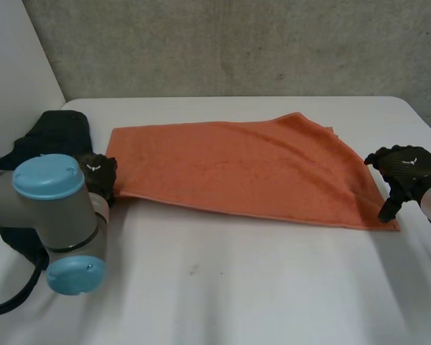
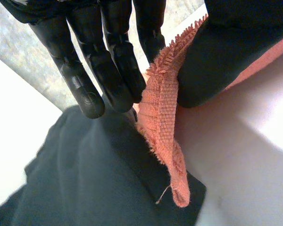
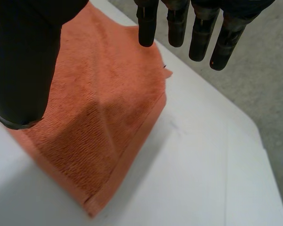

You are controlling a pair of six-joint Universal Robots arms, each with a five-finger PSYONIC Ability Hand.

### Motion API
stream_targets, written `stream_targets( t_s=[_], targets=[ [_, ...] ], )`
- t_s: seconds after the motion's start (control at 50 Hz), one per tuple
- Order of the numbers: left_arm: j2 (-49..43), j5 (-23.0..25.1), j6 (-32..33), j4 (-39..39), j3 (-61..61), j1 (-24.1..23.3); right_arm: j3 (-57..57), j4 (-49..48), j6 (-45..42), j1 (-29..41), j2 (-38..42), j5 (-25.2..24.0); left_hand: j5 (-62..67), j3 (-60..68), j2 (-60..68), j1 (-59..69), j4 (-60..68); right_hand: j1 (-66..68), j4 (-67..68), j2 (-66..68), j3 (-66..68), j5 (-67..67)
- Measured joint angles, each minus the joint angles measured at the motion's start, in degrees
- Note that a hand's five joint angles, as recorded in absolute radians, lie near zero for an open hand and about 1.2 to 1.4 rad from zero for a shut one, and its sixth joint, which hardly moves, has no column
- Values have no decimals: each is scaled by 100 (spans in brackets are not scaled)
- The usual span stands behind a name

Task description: Fold the laundry.

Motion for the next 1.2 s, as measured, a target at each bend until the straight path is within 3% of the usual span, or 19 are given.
stream_targets(
  t_s=[0.14, 0.28, 0.44, 0.64, 0.8, 0.92, 1.02, 1.04, 1.2],
  targets=[
    [773, 252, 590, -163, -245, -190, -164, 810, 290, 126, -63, -80, -2, 1, 0, 0, 17, 0, 0, 0, 0, 0],
    [1409, 501, 1083, -467, -265, -529, -306, 1184, 1456, 580, -189, -258, -2, 5, 13, 0, 18, 0, 0, 0, 0, 0],
    [1795, 663, 1174, -922, 39, -684, -363, 1020, 3019, 1556, -343, -384, -2, 5, 13, 0, 22, 0, 0, 0, 0, 0],
    [1866, 668, 1118, -1144, 520, -793, -809, 439, 4097, 2787, 133, -144, -2, 5, 13, 0, 22, 0, 0, 0, 0, 0],
    [1999, 656, 1069, -1122, 774, -1029, -2103, 177, 4745, 3802, 1350, 1147, -2, 28, 27, 0, 22, 0, 0, 0, -16, 2],
    [2066, 652, 974, -1115, 834, -1098, -2789, 105, 4915, 4182, 2026, 1652, -2, 28, 28, 0, 23, 0, 0, 0, -16, 0],
    [2117, 652, 867, -1117, 834, -1105, -2997, -19, 4951, 4248, 2268, 1870, -2, 29, 28, 0, 23, 0, 0, 0, -16, 1],
    [2183, 652, 756, -1120, 826, -1095, -3079, -190, 4913, 4233, 2404, 2156, -2, 29, 29, 0, 23, 0, 0, 0, -16, 0],
    [2345, 656, 588, -1127, 774, -1010, -2842, -454, 4424, 3730, 2387, 2855, -2, 29, 29, 0, 23, 0, 1, 5, -5, -19]
  ],
)
